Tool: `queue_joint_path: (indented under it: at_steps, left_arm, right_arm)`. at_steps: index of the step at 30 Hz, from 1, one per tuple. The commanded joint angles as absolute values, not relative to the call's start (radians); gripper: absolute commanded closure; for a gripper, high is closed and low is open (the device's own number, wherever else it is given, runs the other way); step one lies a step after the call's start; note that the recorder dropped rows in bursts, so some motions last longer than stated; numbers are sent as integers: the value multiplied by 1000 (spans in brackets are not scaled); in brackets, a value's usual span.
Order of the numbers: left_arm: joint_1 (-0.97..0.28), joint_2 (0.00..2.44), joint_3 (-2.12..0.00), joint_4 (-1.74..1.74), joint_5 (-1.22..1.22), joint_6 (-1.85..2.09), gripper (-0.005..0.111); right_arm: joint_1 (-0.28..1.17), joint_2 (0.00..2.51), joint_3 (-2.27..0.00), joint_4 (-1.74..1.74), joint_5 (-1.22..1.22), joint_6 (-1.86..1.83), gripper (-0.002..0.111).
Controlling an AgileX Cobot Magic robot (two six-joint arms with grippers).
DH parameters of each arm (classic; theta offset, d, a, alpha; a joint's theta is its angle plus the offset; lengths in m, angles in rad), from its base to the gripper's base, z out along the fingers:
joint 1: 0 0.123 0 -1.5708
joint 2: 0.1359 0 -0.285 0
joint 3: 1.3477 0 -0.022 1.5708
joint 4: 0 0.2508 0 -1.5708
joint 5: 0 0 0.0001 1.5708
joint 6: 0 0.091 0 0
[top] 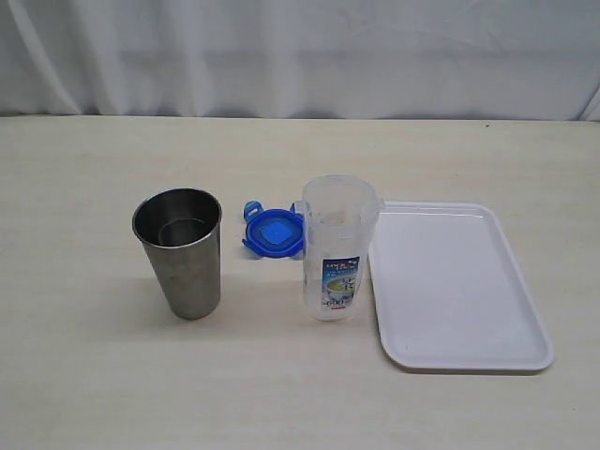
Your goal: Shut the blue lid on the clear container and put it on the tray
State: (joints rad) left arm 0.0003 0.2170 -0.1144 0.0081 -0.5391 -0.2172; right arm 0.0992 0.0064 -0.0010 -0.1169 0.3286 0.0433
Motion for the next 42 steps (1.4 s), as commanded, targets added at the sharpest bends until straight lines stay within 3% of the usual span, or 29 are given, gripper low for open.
queue_joint_path:
  at_steps: [1, 15, 28, 42]
  left_arm:
    - [3, 327, -149, 225, -588, -349, 2]
    - [3, 893, -157, 603, -837, -499, 2]
    - [3, 1436, -157, 716, -1203, -280, 2]
    - [3, 1716, -184, 736, -1221, -135, 2]
  right_arm:
    - [96, 0, 0, -116, 319, 37, 104]
    - [96, 0, 0, -116, 319, 37, 104]
    - [96, 0, 0, -116, 319, 37, 104]
    - [96, 0, 0, -116, 319, 37, 104]
